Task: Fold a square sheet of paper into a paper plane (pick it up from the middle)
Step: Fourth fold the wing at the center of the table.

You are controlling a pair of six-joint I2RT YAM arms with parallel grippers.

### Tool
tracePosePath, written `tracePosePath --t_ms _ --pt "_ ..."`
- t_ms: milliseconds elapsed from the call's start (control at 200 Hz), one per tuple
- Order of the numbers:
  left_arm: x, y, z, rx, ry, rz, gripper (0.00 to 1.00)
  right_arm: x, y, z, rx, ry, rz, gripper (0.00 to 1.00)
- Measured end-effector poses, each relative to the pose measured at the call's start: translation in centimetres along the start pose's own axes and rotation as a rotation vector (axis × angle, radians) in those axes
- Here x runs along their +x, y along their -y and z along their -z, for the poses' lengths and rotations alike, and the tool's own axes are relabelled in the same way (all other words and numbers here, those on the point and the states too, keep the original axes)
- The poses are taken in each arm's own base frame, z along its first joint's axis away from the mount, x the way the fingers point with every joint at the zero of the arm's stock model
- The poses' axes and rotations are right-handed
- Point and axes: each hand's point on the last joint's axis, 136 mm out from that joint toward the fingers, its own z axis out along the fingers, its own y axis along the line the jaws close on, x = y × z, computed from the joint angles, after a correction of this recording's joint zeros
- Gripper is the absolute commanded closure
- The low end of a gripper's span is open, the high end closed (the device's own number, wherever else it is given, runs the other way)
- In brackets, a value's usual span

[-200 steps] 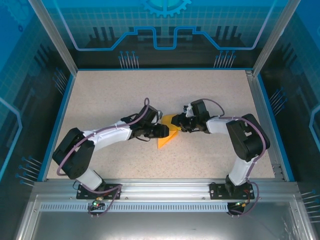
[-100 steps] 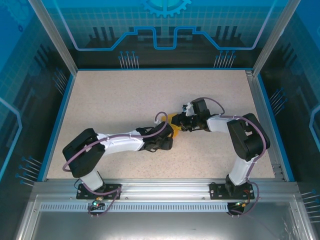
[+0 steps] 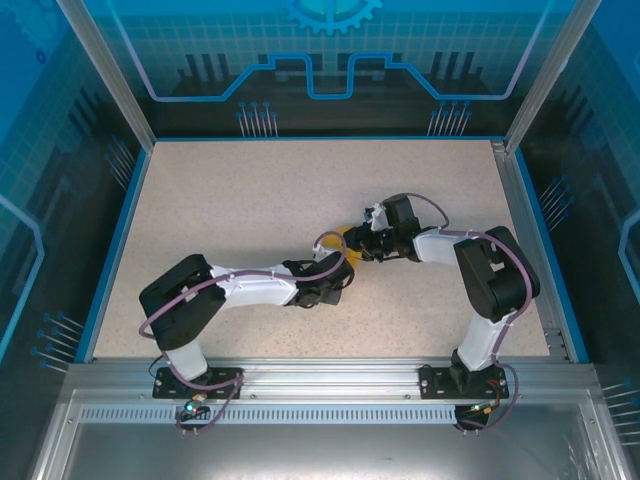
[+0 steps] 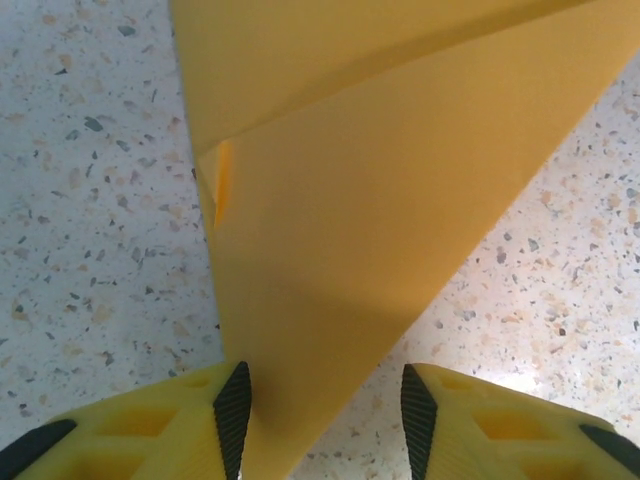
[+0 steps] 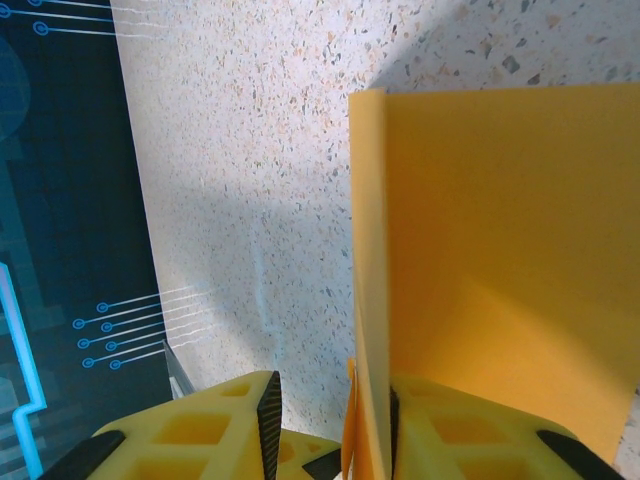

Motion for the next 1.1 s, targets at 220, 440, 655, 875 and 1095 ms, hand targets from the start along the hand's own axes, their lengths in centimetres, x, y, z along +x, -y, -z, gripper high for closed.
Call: tracePosePath --t_ms 220,440,655,875,1095 --pt "-0.3 -0.1 0.0 -0.012 0.013 -0.007 0.62 0.0 0.0 0.0 0.001 -0.001 -0.001 0.68" --pt "-0.5 -0.2 0.0 -0.018 0.02 -0.009 0.67 0.0 0.1 0.0 0.002 -0.002 -0.002 0.67" --pt "-0.8 -0.2 0.1 -0.022 0.031 -0.01 0.72 0.1 0.1 0.0 0.004 -0.003 -0.005 0.68" --pt "-0.9 -0.2 0.1 -0.024 0.034 -0.023 0.79 0.2 0.2 0.0 0.008 -0.005 -0.008 0.67" --pt "-1.0 0.0 0.1 -0.018 0.039 -0.032 0.82 0.5 0.9 0.2 0.042 -0.013 -0.02 0.64"
